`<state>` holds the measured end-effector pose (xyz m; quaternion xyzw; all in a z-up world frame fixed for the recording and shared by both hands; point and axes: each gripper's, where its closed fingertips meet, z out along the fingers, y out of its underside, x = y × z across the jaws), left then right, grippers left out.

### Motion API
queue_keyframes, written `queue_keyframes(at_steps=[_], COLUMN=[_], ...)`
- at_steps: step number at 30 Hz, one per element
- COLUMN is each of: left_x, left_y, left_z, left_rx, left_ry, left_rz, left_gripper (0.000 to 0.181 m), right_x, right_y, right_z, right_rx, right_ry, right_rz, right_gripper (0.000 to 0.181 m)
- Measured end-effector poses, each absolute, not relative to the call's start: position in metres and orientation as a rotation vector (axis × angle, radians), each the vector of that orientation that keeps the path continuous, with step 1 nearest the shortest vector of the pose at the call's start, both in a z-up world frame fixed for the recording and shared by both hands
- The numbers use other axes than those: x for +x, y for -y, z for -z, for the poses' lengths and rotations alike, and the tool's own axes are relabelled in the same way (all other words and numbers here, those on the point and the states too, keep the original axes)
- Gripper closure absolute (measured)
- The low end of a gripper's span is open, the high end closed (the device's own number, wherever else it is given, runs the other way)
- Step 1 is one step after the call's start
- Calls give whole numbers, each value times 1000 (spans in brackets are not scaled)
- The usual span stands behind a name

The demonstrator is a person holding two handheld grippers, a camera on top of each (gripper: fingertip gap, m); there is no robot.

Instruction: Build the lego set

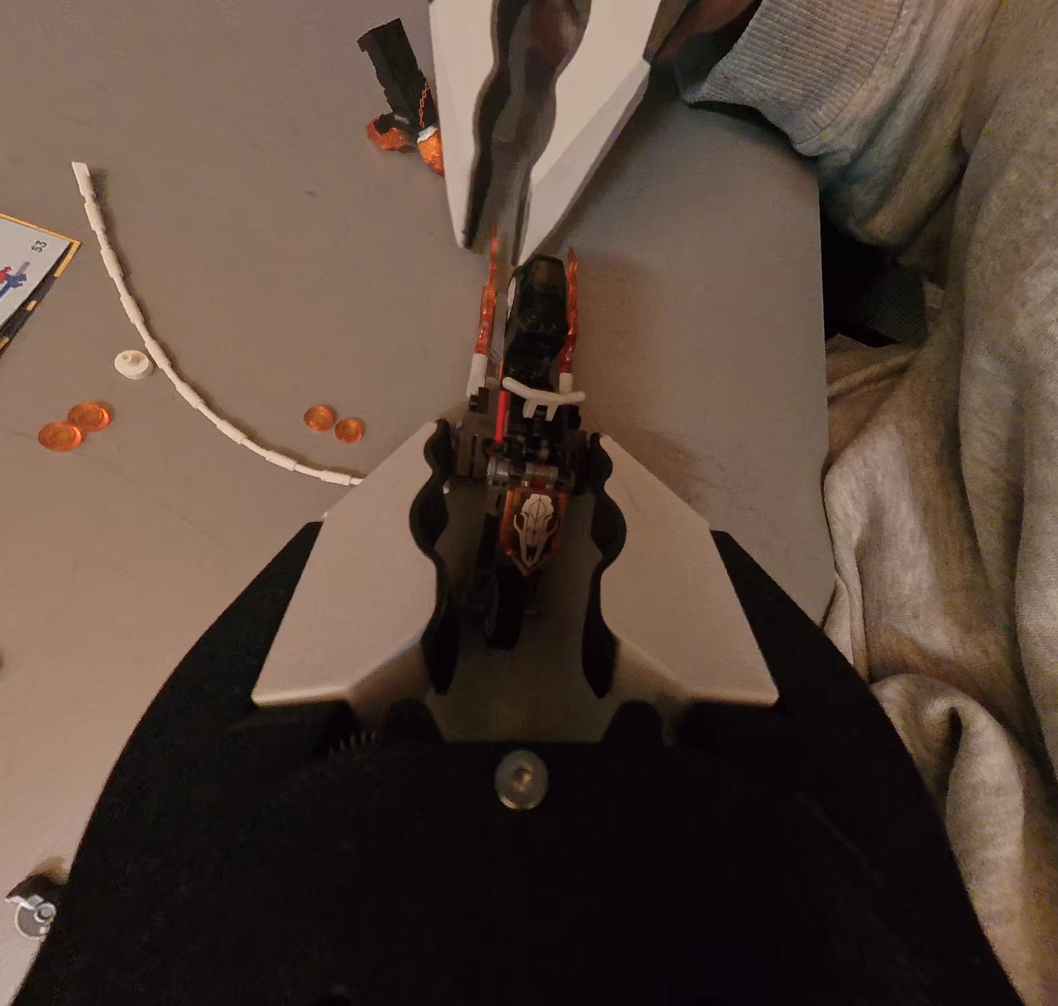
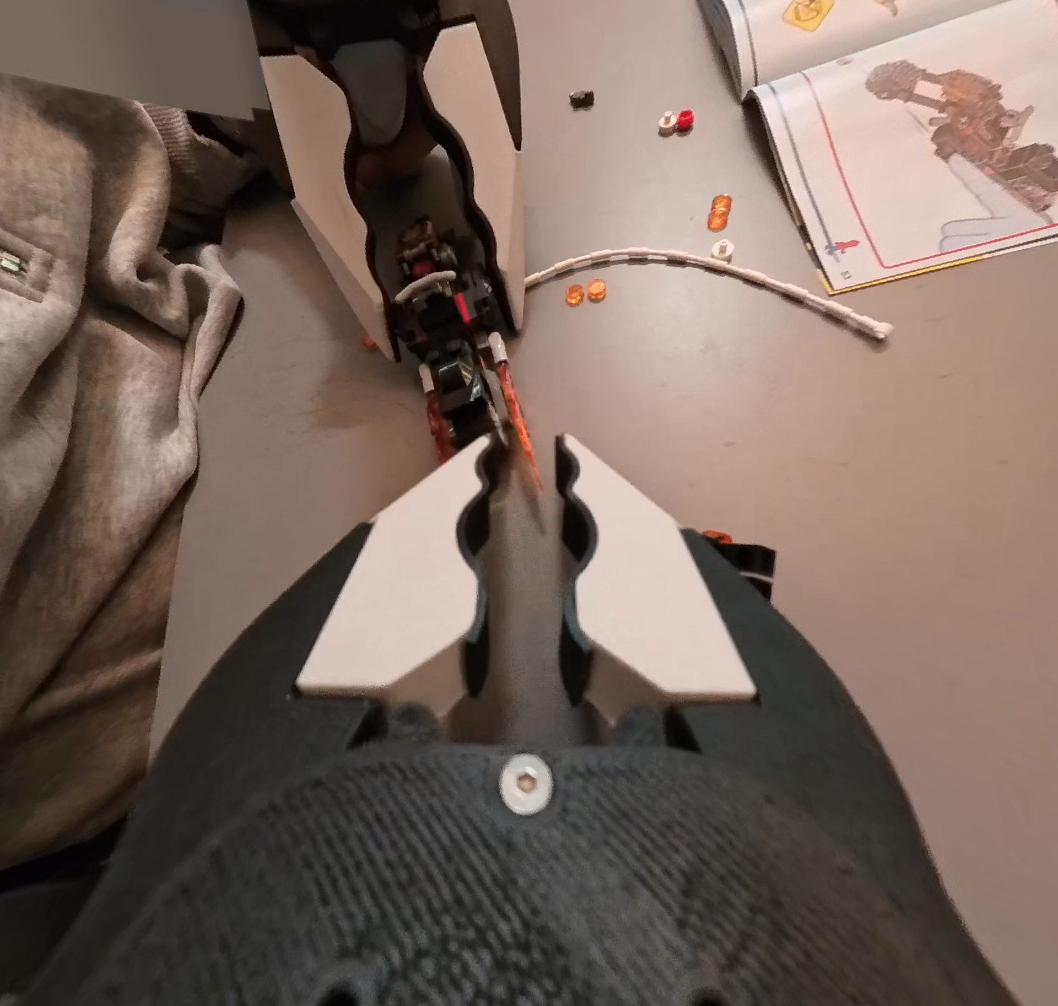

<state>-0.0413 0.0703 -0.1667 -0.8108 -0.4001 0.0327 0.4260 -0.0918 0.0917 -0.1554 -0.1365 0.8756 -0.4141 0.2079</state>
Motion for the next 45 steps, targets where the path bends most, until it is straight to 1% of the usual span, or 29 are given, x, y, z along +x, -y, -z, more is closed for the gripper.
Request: queue_keyframes(at_steps=[3,7,11,19,25,29,37,42,43,45], left_x=[-41,-41,-41,-41,-41,-41,-41,-40,-39,-38], left_y=[-70,-70,-70,-70,-70,-70,-70,-71,-72,-75], left_z=[167,167,167,167,167,167,168,168,168,165], left_rx=[-2027,-2029,-2031,-2037,-2040,-2039,-2054,-2064,-2059,-2028], left_ry=[1000,1000,999,996,994,994,986,974,973,977], left_rz=[-82,-85,-89,-98,-103,-102,-123,-131,-123,-84], left_gripper=[134,134,134,134,134,134,134,134,133,126], right_x=[-97,-94,-85,-79,-84,-84,-82,-86,-87,-91], right_y=[-94,-101,-102,-102,-103,-104,-104,-104,-104,-104], right_z=[152,142,142,155,167,167,165,150,147,142], right_rx=[-354,-333,-400,-466,-485,-492,-505,-462,-455,-443], right_ry=[-2434,-2364,-2371,-2453,-2551,-2549,-2532,-2465,-2453,-2441], right_rz=[1186,1240,1247,1179,1138,1145,1154,1258,1284,1333], right_gripper=[148,142,138,136,140,143,135,134,135,134])
